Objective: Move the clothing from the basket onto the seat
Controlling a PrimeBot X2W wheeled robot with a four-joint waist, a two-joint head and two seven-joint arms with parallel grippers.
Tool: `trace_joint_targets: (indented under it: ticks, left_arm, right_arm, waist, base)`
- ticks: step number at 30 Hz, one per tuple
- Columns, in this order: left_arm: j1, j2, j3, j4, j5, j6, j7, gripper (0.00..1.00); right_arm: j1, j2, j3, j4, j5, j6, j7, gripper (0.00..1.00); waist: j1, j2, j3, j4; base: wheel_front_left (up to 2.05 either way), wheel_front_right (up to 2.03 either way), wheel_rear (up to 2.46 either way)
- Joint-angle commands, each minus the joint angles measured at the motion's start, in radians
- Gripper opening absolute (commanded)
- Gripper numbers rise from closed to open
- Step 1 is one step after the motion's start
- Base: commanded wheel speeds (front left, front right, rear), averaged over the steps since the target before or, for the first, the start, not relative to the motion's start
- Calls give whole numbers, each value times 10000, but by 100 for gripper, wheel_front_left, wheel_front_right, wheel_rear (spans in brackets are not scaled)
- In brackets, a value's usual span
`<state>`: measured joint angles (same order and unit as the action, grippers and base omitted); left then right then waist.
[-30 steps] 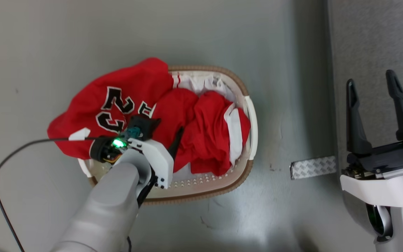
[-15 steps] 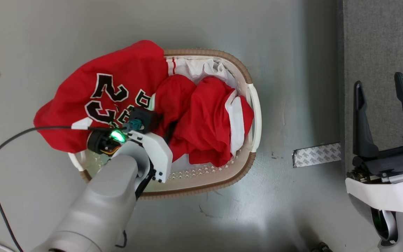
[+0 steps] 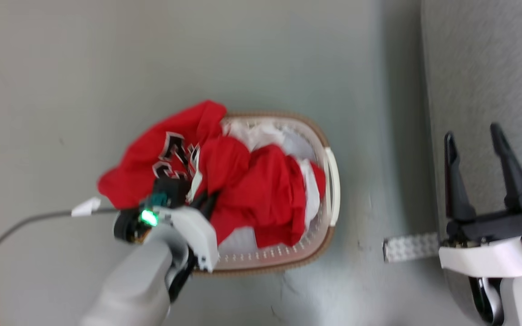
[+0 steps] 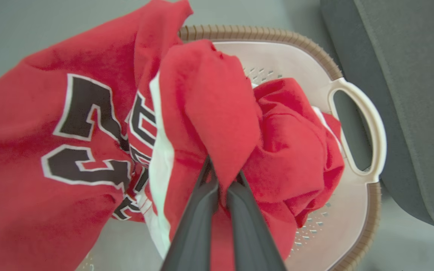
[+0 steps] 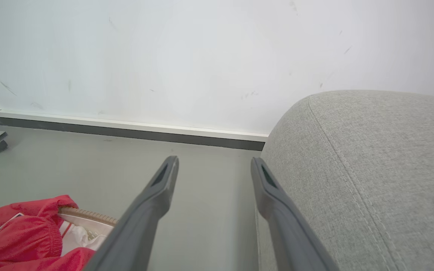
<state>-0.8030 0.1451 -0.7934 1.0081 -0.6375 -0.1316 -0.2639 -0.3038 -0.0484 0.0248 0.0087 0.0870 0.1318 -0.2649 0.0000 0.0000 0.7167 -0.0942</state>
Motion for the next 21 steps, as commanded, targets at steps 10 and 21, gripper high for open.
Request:
trace_joint_targets:
  ticks: [10,21]
  left_arm:
    - [1972,613,-739,-1555,-1427,17,73,0]
    - [2844,1626,-991,-4359,-2145,232,766,0]
  right_arm:
    - [1369,-38,-25,915,281,-21,7,100]
    - [2142,-40,474,1349,547,-21,7,100]
  waist:
    - [0,0,-3870,710]
    - [0,0,-5738,985]
  base:
    - [0,0,0]
    - [0,0,0]
